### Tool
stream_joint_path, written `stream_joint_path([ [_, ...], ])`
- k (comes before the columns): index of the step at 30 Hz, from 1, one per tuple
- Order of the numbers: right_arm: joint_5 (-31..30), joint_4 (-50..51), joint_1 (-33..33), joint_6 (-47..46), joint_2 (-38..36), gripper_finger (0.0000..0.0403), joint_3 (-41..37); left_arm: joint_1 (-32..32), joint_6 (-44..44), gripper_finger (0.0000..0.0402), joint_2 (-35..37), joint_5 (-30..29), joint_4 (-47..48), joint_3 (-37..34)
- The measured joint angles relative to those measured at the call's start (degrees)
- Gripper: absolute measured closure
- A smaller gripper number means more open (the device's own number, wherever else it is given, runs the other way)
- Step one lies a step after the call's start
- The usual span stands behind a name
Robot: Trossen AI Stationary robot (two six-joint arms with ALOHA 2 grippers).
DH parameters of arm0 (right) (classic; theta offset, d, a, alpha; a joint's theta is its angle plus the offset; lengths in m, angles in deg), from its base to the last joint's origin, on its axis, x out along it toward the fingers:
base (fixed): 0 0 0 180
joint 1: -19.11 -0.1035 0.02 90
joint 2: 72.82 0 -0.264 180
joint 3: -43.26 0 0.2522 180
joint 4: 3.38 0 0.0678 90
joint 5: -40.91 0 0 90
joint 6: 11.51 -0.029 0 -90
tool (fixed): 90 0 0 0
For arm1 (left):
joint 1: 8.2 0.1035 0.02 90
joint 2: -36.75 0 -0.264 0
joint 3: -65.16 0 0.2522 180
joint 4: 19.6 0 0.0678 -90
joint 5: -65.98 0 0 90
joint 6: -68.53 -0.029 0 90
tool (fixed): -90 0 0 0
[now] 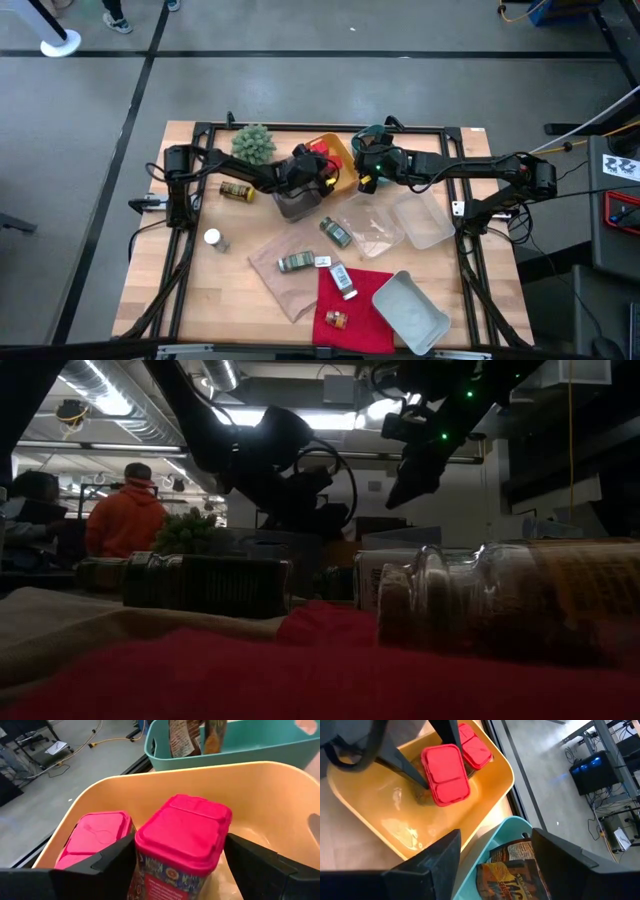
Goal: Sort spices by type
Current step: Put the red seasoning can into the yellow bin, then put the yellow seasoning bottle into the left transparent bin
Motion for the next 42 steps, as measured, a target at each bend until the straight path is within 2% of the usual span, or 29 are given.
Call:
stream_joint_path([
  [12, 0.0, 0.7, 0.0, 0.0, 0.0, 0.0162, 0.0, -1.1, 2.1, 0.0121, 0.9, 0.1, 0.6, 0.0],
  [20, 2.5, 0.7, 0.0, -0.2, 0.0, 0.0162, 0.0, -1.2, 7.2, 0.0121, 8.8, 0.2, 9.5, 0.0],
  [28, 6.7, 1.4, 0.0, -0.2, 0.0, 0.0162, 0.0, -2.2, 7.4, 0.0121, 21.5, 0.7, 30.0, 0.0],
  [34, 7.3, 2.1, 0.0, -0.2, 0.0, 0.0162, 0.0, -4.3, 2.8, 0.0121, 29.0, 6.7, 47.9, 0.0],
  [42, 7.6, 3.8, 0.0, -0.2, 0.0, 0.0162, 0.0, -6.4, -2.4, 0.0121, 31.1, 7.8, 72.4, 0.0],
])
